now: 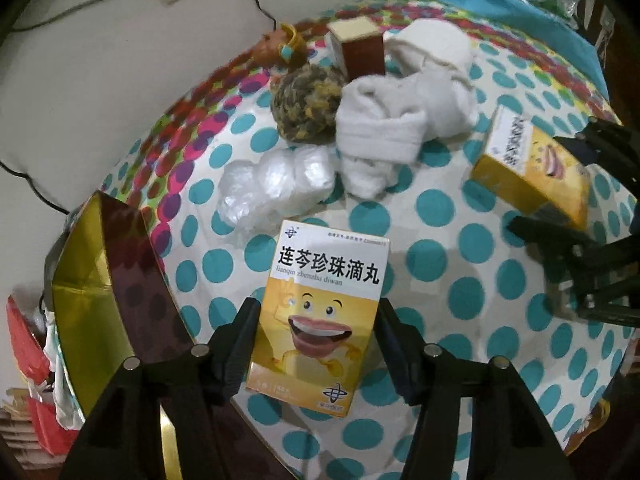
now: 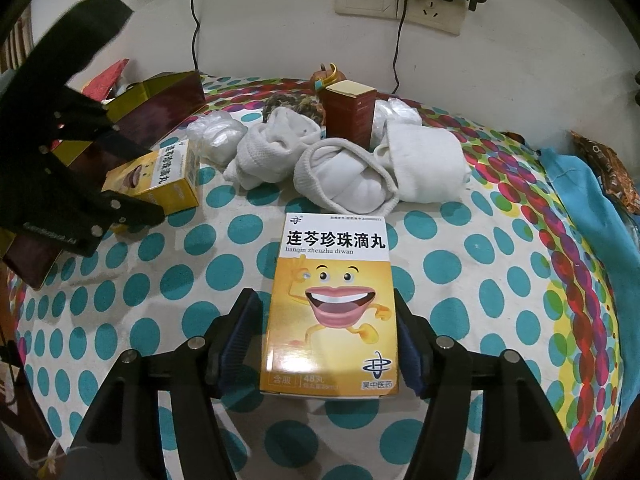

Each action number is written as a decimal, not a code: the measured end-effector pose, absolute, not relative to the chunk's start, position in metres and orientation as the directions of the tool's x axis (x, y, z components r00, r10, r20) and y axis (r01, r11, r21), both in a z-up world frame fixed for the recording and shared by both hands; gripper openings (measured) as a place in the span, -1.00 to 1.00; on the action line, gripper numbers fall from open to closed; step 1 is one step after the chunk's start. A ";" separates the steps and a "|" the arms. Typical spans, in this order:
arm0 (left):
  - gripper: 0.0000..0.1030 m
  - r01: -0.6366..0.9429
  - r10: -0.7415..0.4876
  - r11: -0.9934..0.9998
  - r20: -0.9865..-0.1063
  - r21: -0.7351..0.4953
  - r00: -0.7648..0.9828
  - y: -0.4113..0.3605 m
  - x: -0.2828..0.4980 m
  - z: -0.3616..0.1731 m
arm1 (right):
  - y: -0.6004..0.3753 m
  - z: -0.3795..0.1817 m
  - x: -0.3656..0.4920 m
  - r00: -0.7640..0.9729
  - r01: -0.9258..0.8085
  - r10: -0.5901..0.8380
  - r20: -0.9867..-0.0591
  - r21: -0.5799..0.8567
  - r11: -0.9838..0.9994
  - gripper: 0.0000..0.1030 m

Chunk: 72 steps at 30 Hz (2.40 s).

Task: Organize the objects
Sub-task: 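Grasp the other yellow medicine box with the left tool while the right tool holds its box, then carry the box in the left tool over the gold tray and lower it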

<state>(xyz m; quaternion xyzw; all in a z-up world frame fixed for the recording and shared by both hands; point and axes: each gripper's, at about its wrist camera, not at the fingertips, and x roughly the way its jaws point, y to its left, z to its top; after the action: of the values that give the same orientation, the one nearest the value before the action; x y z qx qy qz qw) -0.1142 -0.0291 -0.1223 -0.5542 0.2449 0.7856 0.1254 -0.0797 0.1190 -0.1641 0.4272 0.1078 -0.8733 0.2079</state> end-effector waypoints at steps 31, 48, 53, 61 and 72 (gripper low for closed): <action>0.15 0.206 -0.227 -0.966 -0.893 0.156 -0.389 -0.194 -0.023 -0.088 | 0.120 -0.163 -0.079 -0.559 0.449 -0.263 -0.786 -0.020 -0.893 -0.07; 0.20 0.232 -0.217 -0.963 -0.905 0.137 -0.366 -0.197 -0.025 -0.109 | 0.122 -0.163 -0.080 -0.561 0.448 -0.259 -0.786 -0.025 -0.894 -0.07; 0.22 0.257 -0.274 -0.951 -0.856 0.173 -0.438 -0.190 -0.012 -0.090 | 0.121 -0.162 -0.080 -0.566 0.449 -0.253 -0.785 -0.036 -0.893 -0.07; 0.26 0.299 -0.330 -0.935 -0.780 0.191 -0.532 -0.182 0.014 -0.065 | 0.110 -0.154 -0.065 -0.589 0.488 -0.269 -0.762 -0.070 -0.870 -0.07; 0.26 0.385 -0.332 -0.917 -0.739 0.106 -0.587 -0.199 0.047 -0.051 | 0.018 -0.079 -0.050 -0.548 0.660 -0.486 -0.681 0.005 -0.751 -0.07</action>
<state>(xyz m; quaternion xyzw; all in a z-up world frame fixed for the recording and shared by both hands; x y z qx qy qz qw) 0.0472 -0.1992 -0.0510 -0.4075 -0.0329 0.8901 -0.2014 -0.0502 0.0182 -0.0785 0.3430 0.1267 -0.8705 0.3292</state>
